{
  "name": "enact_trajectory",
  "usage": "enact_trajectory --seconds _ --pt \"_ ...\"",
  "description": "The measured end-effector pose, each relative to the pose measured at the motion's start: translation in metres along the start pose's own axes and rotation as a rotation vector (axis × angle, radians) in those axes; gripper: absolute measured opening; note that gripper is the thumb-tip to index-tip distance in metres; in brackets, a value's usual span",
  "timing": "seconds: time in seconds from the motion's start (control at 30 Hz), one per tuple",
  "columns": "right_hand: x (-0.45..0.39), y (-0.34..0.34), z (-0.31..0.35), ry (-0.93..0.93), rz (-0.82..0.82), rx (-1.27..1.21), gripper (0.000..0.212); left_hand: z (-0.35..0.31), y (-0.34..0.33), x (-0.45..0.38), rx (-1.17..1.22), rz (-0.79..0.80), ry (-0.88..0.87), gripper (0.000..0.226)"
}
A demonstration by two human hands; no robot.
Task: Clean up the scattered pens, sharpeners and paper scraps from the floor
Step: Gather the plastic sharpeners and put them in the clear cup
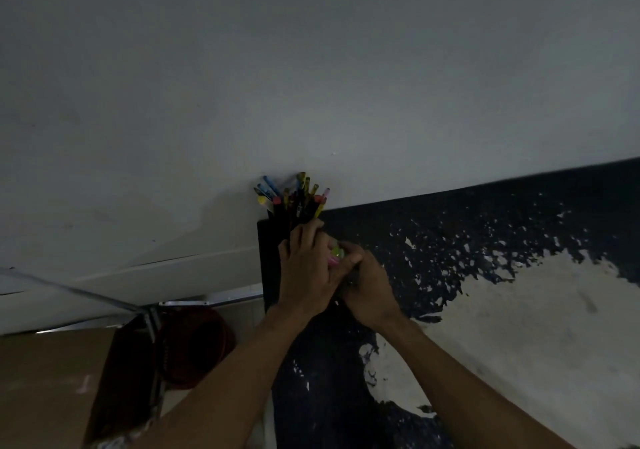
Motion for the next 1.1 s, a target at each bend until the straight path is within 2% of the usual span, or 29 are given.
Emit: enact_trajectory --seconds 0.1,0.27,0.37,0.5,0.6,0.8,0.9,1.03,1.1 --pt "0.0 0.001 0.001 -0.001 -0.005 0.01 0.054 -0.001 0.001 0.0 0.001 0.015 -0.006 0.051" --pt "0.0 0.002 0.003 0.019 -0.012 0.038 0.06 0.007 -0.002 0.003 0.114 0.025 -0.014 0.038" --pt "-0.001 0.0 -0.001 0.028 -0.01 0.039 0.062 0.014 0.002 0.007 0.199 -0.038 -0.02 0.044" --pt "-0.002 0.002 0.002 0.034 -0.031 0.046 0.06 0.019 0.012 0.018 0.161 -0.124 -0.066 0.037" --pt "0.0 0.001 0.006 0.033 -0.026 0.042 0.057 0.022 0.01 0.027 0.095 -0.089 -0.118 0.032" --pt "0.0 0.001 0.008 0.035 -0.024 0.12 0.059 0.02 0.017 0.033 0.126 -0.022 -0.096 0.044" --pt "0.005 0.008 0.024 0.074 -0.118 0.197 0.062 0.028 0.025 0.036 0.141 -0.03 -0.056 0.05" --pt "0.019 0.009 0.052 0.271 -0.162 0.358 0.04 0.028 0.031 0.037 0.102 0.029 -0.077 0.051" --pt "0.024 0.006 0.054 0.275 -0.15 0.472 0.035 0.028 0.033 0.037 0.076 0.063 -0.064 0.051"
Point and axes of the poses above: each hand's wrist, its own x-axis away from the middle knuckle, its own y-axis out of the back of the hand, z = x × y, the point moved 6 cm from there along -x, towards the middle knuckle, and after that the axes turned 13 degrees about -z, right-handed, at the moved point
